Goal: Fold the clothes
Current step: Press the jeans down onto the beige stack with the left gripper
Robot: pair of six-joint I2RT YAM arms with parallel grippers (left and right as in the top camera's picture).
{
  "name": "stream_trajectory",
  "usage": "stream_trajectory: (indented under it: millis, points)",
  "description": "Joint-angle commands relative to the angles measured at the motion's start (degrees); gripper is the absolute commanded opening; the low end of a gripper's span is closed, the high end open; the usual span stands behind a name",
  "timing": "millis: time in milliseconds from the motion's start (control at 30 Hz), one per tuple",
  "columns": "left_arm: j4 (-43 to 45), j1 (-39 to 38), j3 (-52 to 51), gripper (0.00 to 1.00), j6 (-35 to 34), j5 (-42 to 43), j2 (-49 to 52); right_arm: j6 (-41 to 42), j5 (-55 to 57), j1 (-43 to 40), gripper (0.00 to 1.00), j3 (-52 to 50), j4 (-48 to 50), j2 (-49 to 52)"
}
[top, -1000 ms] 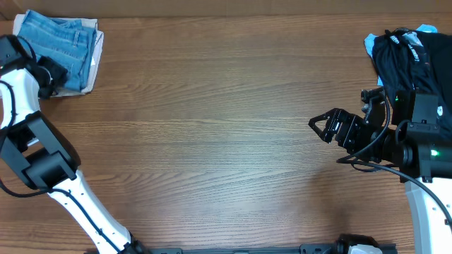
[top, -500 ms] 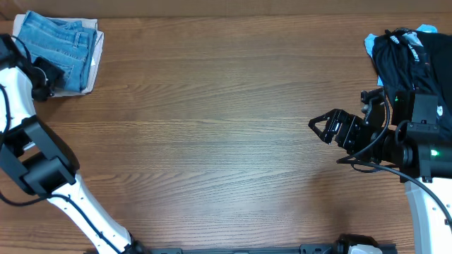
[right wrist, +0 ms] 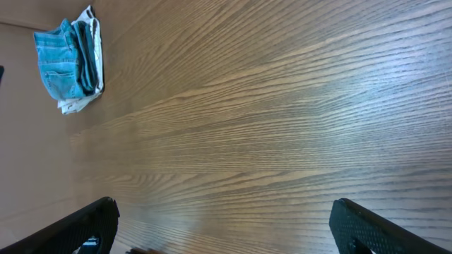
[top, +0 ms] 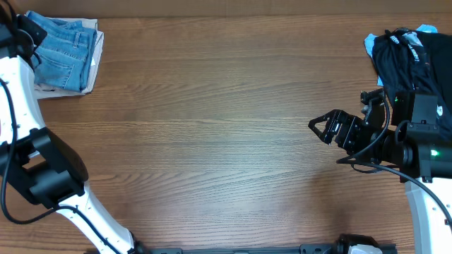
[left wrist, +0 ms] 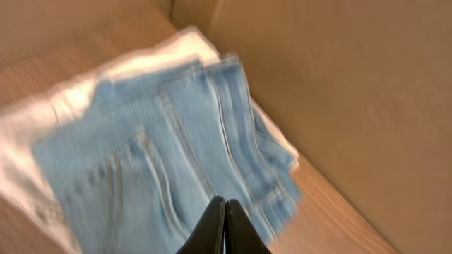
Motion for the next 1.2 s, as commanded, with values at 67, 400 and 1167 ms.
stream_trajectory:
  millis: [67,400,1167]
  points:
    - [5.7,0.1,-0.2,0.04,15.1,-6.1,6.7,-0.4,2.7,0.2,1.0,0.8,-0.1,-0.2]
    - [8.3,3.6,-0.2,0.13,18.8,-15.6,19.2,-0.4,3.0,0.2,1.0,0.8,-0.4,-0.2]
    - [15.5,-0.4,0.5,0.07,17.0,-5.6,9.0,0.0,3.4,0.2,1.0,0.8,-0.7,2.4]
